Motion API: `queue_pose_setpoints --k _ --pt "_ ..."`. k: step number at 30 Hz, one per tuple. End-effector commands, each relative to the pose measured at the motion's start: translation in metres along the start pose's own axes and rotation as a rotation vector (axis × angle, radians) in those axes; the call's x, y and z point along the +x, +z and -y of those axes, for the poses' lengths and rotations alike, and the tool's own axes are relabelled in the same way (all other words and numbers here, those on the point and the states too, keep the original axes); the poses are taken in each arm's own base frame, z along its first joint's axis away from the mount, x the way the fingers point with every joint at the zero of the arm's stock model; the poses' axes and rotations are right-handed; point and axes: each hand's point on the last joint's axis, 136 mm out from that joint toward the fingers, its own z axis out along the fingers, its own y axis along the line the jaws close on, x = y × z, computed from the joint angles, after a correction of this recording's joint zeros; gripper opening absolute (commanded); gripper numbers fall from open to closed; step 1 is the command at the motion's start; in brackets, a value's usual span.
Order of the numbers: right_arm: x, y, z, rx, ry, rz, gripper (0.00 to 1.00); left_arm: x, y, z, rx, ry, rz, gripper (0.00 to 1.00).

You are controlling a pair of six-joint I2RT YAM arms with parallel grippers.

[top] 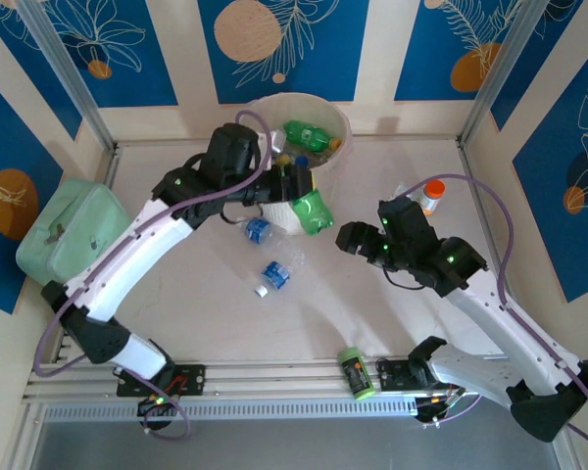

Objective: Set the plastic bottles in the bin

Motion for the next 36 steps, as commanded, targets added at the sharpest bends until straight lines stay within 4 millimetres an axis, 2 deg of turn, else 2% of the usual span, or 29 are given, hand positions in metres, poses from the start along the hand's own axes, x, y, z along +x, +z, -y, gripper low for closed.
queue_pose_setpoints --k 1,6,12,19,26,33,36 --pt "0.007 -0.004 -0.006 -0.037 0.003 -0.014 0.78 -0.039 -0.008 0.012 0.070 -0.031 0.091 0.59" --pt "0.018 0.004 -0.009 -0.047 -0.001 -0.045 0.78 -0.076 -0.009 -0.008 0.095 -0.136 0.149 0.57" --pt "0.021 0.007 -0.020 -0.067 -0.027 -0.057 0.78 -0.107 -0.008 -0.025 0.114 -0.184 0.204 0.57" --pt "0.030 0.017 -0.035 -0.076 -0.053 -0.095 0.78 -0.148 -0.006 -0.064 0.018 -0.241 0.294 0.56" --pt "0.047 0.026 -0.047 -0.067 -0.090 -0.131 0.78 -0.154 0.005 -0.092 -0.077 -0.247 0.266 0.57" --pt "0.046 0.025 -0.053 -0.062 -0.107 -0.130 0.78 -0.146 0.008 -0.110 -0.156 -0.235 0.230 0.79" --pt "0.043 0.023 -0.054 -0.059 -0.116 -0.123 0.78 -0.147 0.000 -0.105 -0.155 -0.221 0.236 0.86"
